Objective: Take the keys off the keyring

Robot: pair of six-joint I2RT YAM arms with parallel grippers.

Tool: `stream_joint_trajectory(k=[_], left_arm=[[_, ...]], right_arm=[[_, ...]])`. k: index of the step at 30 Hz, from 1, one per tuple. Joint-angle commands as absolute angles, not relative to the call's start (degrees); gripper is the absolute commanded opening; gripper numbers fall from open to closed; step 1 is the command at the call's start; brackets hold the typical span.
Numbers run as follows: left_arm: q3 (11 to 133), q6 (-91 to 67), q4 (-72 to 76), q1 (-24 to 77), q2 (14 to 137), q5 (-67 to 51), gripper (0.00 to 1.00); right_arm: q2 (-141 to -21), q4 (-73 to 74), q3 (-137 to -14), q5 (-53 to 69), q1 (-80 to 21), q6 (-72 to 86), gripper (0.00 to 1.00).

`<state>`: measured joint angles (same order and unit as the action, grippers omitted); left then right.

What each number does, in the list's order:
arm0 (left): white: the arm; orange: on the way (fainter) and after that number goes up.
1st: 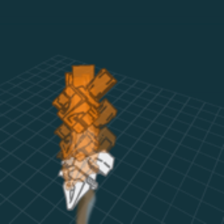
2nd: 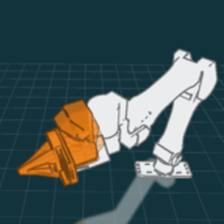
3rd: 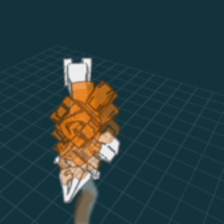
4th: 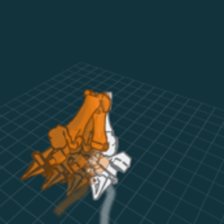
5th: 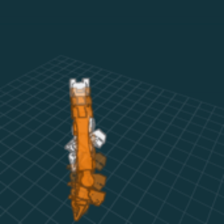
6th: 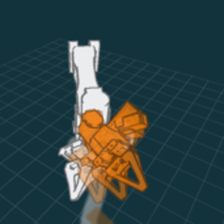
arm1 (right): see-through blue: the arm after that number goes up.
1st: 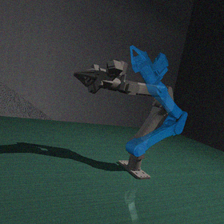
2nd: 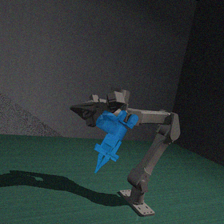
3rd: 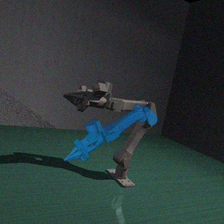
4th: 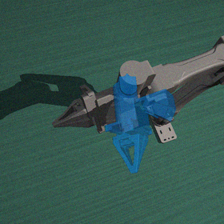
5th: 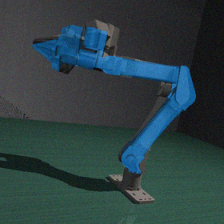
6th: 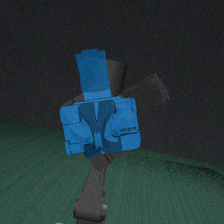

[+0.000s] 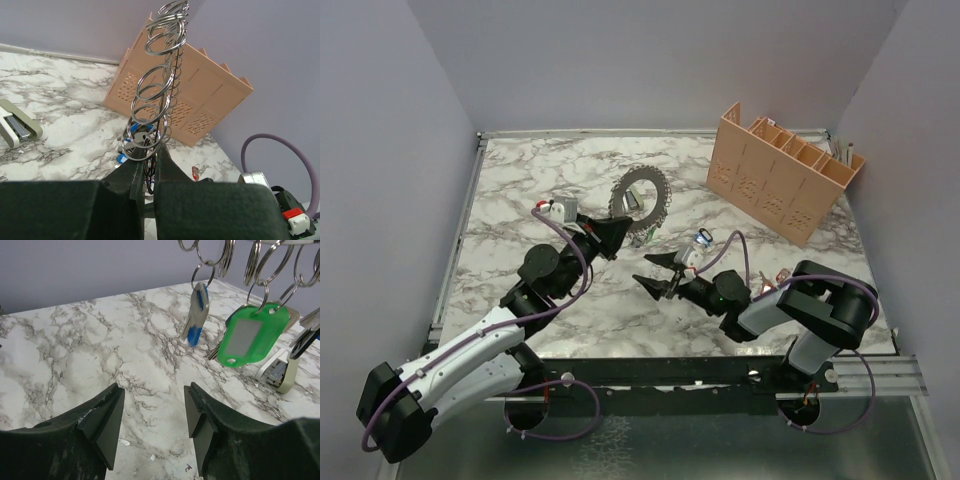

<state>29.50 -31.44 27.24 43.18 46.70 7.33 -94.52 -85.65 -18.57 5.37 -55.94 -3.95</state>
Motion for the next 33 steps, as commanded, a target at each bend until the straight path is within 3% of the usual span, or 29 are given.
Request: stream_joint_trajectory(k=[1,33], left_arm=[[29.5,-32.5,30.0,42.9,47.1,5.8,0.0],[30.4,-32.3,31.8,42.9,49.3,-6.5,0.0]], right_arm=[[-94.3,-99.6,-19.9,4.2,-56.3,-5.4,0.6],[-87.8,-99.4,-16.5,2.5,-56.3,-7.9,0.67]])
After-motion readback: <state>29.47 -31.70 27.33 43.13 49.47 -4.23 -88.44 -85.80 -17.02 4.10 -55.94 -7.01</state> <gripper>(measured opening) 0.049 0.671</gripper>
